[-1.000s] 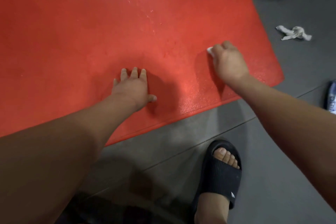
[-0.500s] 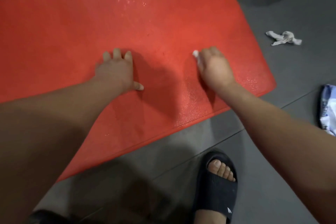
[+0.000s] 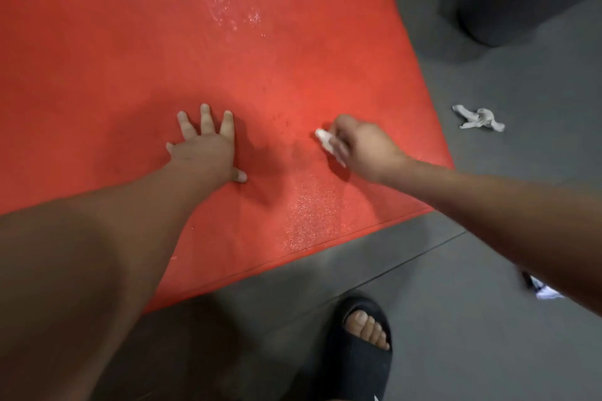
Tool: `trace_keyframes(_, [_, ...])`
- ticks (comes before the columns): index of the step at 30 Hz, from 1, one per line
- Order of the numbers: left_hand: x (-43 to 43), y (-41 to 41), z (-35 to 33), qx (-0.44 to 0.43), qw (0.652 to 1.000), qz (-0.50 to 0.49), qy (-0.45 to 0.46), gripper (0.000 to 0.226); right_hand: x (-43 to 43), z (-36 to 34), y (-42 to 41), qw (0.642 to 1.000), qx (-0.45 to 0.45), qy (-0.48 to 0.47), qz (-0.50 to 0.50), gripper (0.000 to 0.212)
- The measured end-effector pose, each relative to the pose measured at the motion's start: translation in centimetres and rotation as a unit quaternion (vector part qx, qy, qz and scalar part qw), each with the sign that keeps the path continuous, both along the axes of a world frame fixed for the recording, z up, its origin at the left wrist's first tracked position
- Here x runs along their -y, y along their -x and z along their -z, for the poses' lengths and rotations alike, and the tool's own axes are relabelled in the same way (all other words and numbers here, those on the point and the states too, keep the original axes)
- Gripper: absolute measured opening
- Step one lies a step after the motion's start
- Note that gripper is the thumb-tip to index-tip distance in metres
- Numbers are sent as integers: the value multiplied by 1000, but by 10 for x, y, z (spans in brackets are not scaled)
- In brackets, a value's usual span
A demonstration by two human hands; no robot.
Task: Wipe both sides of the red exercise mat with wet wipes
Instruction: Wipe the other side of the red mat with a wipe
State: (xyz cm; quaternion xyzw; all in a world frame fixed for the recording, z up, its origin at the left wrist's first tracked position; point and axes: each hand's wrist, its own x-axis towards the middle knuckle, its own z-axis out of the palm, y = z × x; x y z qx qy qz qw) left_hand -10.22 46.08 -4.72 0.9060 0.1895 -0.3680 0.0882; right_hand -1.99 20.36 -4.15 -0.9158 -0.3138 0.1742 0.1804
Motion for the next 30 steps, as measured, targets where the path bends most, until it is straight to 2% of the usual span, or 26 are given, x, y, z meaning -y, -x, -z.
trace_keyframes(4, [0, 0, 5, -6, 1000, -2, -7, 127, 17, 11, -31, 990, 59, 16, 128, 30])
trace_keyframes(6, [-1, 2, 5, -5, 1000, 2, -9, 126, 24, 18, -31, 985, 55, 20, 160, 21])
trace_keyframes(8, [-1, 1, 5, -2, 1000, 5, -9, 126, 27, 24, -24, 986, 61, 11, 152, 18])
trace_keyframes(13, [-2, 0, 5, -7, 1000, 6, -12, 127, 31, 31, -16, 995, 86, 5, 44, 20])
trace_keyframes(15, [-1, -1, 5, -8, 1000, 9, -12, 127, 30, 31, -26, 990, 110, 14, 86, 23])
trace_keyframes(18, [-1, -1, 5, -13, 1000, 9, -16, 126, 19, 32, -35, 971, 127, 8, 202, 21])
trace_keyframes(21, [1, -2, 4, -18, 1000, 7, -15, 126, -7, 37, -27, 966, 123, 12, 228, 23])
trace_keyframes(23, [1, -3, 4, -21, 1000, 6, -15, 126, -26, 38, -7, 978, 94, 19, 188, 20])
trace_keyframes(26, [0, -1, 6, -15, 1000, 6, -18, 127, -41, 35, 39, 997, 65, -30, 11, 8])
trace_keyframes(28, [0, -1, 7, -11, 1000, 9, -20, 127, -35, 35, 55, 989, 59, -55, -127, 9])
trace_keyframes(30, [0, 0, 6, -10, 1000, 11, -23, 127, -28, 34, 37, 978, 91, -45, -182, 9])
